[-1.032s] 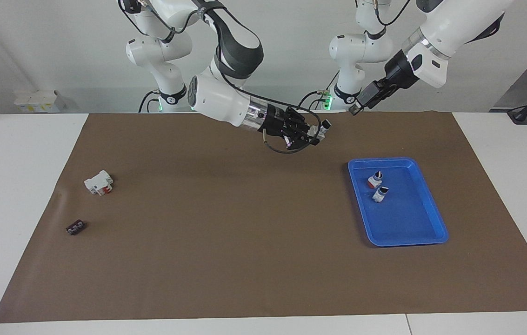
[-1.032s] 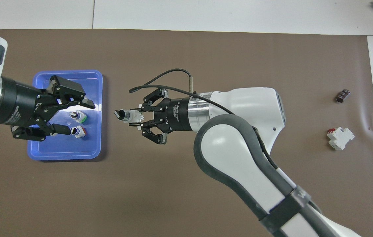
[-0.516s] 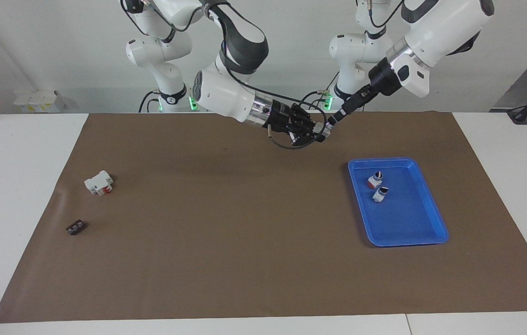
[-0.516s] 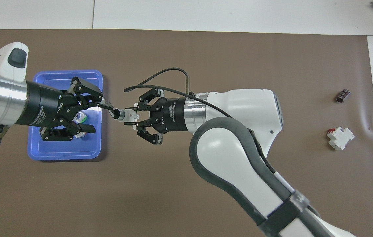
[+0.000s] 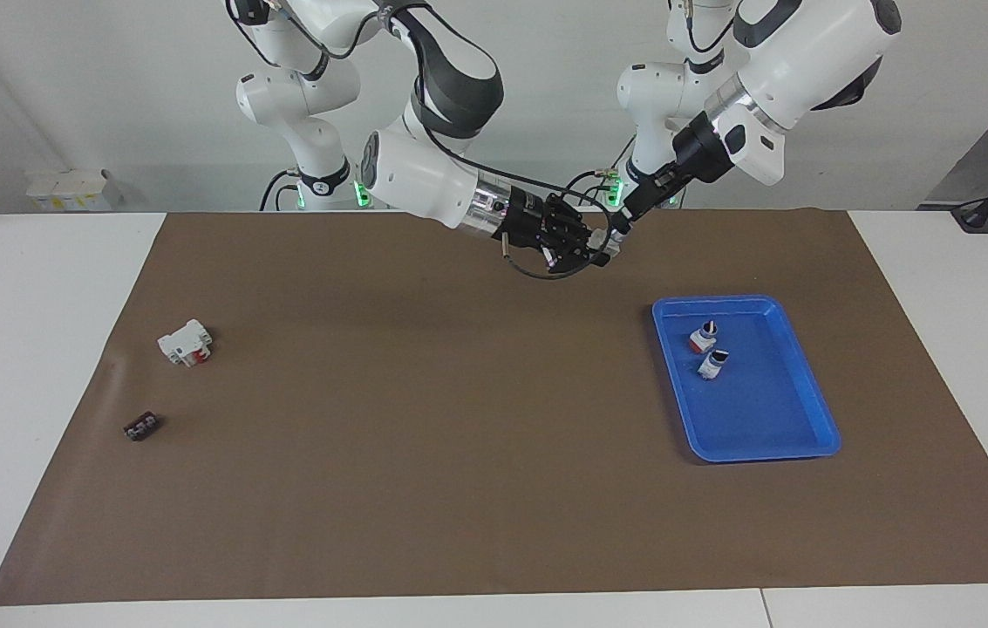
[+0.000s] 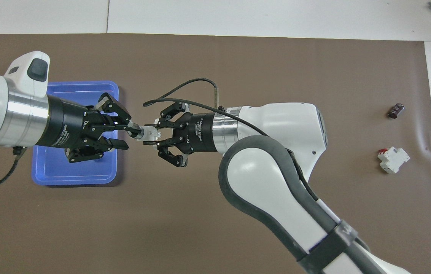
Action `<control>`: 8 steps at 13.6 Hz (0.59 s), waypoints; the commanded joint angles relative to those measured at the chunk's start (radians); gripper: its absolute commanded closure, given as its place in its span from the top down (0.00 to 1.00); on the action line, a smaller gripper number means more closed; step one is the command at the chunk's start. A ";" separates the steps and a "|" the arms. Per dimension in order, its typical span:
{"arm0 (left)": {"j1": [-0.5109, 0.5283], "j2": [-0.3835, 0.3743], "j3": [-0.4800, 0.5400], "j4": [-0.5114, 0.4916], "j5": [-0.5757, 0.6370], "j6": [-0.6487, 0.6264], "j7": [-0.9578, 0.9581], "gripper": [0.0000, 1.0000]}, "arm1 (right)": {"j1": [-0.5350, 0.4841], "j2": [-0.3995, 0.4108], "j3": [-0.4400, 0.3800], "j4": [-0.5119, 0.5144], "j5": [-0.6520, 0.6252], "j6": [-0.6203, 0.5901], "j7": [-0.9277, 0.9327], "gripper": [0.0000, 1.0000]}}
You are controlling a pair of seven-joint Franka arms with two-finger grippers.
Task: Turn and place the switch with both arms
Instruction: 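Close the left gripper on the switch held by the right gripper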
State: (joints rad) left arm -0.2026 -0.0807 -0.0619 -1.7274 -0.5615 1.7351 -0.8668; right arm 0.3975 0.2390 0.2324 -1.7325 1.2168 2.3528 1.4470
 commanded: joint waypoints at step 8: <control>-0.015 -0.010 0.013 -0.018 0.028 0.049 0.222 0.00 | -0.006 -0.015 0.007 0.005 0.021 0.011 0.015 0.00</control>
State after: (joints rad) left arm -0.2050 -0.0818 -0.0624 -1.7271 -0.5605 1.7570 -0.7557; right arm 0.3986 0.2399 0.2314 -1.7310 1.2169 2.3620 1.4475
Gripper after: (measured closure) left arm 0.903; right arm 0.674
